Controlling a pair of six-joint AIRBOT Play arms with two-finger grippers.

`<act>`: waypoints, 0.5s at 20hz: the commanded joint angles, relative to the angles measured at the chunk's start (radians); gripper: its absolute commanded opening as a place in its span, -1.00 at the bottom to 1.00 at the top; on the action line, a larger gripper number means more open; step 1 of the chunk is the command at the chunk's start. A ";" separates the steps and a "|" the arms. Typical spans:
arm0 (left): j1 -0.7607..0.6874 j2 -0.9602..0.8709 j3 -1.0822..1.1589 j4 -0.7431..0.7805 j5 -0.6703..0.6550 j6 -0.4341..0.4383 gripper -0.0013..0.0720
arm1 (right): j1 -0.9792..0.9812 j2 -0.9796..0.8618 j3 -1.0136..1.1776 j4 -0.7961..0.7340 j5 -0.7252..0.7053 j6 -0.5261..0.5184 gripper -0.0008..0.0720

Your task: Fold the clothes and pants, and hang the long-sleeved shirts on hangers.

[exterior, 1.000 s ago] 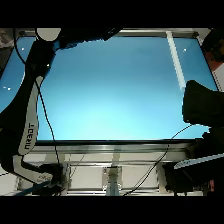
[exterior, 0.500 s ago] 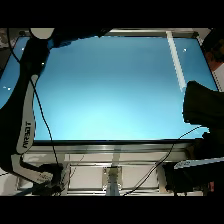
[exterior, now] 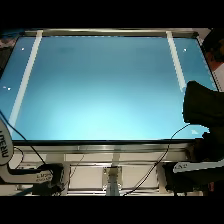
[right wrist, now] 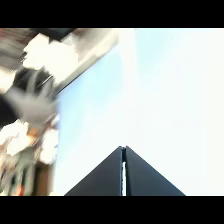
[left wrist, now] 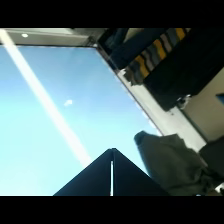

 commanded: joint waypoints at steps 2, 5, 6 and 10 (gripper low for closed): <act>0.067 0.135 0.000 0.037 -0.153 -0.036 -0.82 | 0.218 0.063 0.000 0.105 -0.006 -0.013 -0.92; 0.068 0.205 0.000 0.038 -0.163 -0.036 -0.82 | 0.329 0.085 0.000 0.113 -0.016 -0.013 -0.92; 0.068 0.224 0.000 0.034 -0.163 -0.036 -0.82 | 0.358 0.088 0.000 0.114 -0.014 -0.013 -0.92; 0.068 0.266 0.000 0.035 -0.163 -0.036 -0.82 | 0.445 0.088 0.000 0.110 -0.015 -0.013 -0.91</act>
